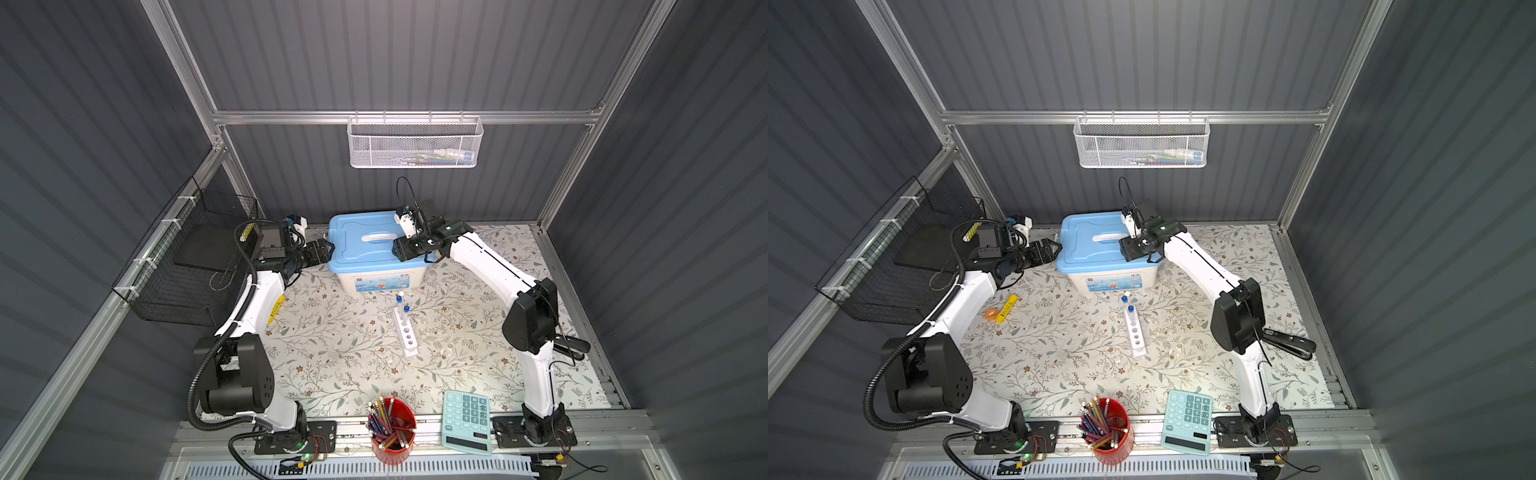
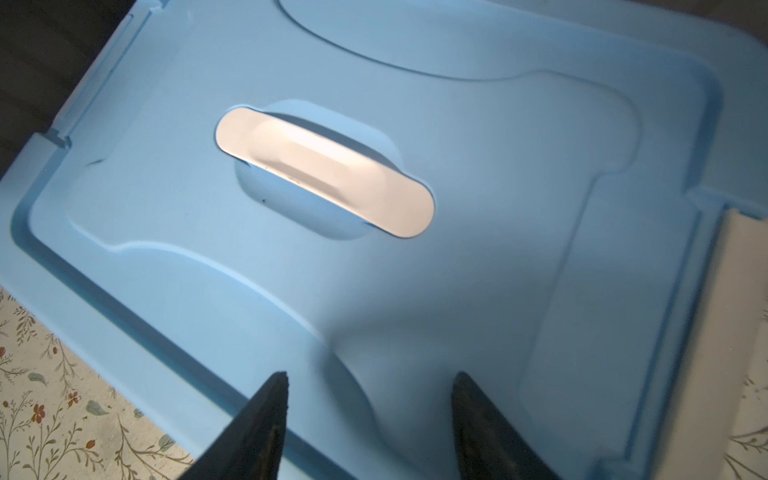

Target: Organize the chemistry lab equipment

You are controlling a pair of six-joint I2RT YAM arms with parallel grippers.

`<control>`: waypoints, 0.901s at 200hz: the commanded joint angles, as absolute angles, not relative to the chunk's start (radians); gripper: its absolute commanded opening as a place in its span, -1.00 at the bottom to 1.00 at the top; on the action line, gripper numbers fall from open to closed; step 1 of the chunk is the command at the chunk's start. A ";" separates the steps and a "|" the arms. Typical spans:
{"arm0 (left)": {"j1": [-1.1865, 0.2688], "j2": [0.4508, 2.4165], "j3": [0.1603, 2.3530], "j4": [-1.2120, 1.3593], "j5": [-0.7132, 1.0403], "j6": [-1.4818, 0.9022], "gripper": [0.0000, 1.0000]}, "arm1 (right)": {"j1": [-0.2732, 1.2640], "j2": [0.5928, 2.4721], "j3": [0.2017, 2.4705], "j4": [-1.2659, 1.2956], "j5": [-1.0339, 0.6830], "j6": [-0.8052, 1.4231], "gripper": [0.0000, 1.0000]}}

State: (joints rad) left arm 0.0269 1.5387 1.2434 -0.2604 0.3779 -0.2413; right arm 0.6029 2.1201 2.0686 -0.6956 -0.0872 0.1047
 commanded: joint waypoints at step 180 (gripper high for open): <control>0.035 1.697 1.325 -0.209 0.436 -0.276 0.59 | 0.605 2.142 1.958 -0.678 -0.100 0.150 0.24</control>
